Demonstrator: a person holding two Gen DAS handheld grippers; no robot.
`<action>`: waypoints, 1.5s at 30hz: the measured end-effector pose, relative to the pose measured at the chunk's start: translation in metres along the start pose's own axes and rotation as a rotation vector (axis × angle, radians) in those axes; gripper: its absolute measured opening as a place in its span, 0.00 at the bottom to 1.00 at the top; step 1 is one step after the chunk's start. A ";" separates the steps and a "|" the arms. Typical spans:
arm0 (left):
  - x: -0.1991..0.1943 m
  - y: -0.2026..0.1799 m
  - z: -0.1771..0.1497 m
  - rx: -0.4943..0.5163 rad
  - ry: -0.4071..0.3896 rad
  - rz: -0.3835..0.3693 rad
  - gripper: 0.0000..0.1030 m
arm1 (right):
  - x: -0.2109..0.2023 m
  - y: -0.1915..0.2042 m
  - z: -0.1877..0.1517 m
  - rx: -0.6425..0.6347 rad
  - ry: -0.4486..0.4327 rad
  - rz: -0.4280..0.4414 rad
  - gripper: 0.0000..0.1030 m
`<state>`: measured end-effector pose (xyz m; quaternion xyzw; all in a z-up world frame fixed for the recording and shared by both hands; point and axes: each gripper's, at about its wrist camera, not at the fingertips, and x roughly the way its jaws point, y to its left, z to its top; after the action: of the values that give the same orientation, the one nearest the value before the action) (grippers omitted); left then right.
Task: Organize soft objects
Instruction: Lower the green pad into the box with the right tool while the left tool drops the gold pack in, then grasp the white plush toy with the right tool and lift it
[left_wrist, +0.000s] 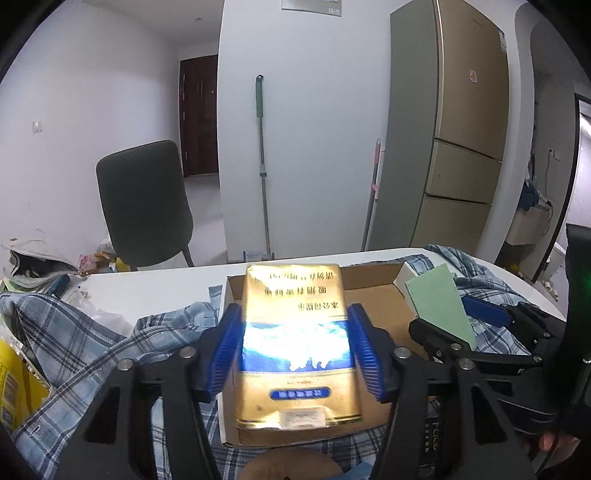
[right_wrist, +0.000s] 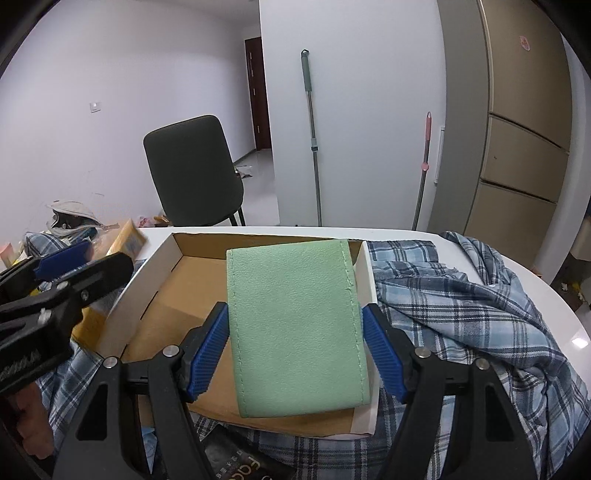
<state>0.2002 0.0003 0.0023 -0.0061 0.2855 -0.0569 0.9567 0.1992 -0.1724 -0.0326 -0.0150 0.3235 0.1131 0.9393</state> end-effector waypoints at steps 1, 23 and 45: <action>-0.001 -0.001 -0.003 -0.002 0.000 0.001 0.91 | 0.000 0.002 0.001 -0.005 0.002 -0.007 0.79; -0.070 -0.001 0.017 -0.028 -0.170 0.046 0.95 | -0.080 0.010 0.028 -0.037 -0.154 0.002 0.85; -0.202 -0.018 -0.048 -0.002 -0.274 0.013 1.00 | -0.158 0.015 -0.038 -0.069 -0.210 0.042 0.88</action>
<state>0.0043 0.0066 0.0734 -0.0129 0.1524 -0.0491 0.9870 0.0521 -0.1940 0.0343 -0.0288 0.2192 0.1449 0.9644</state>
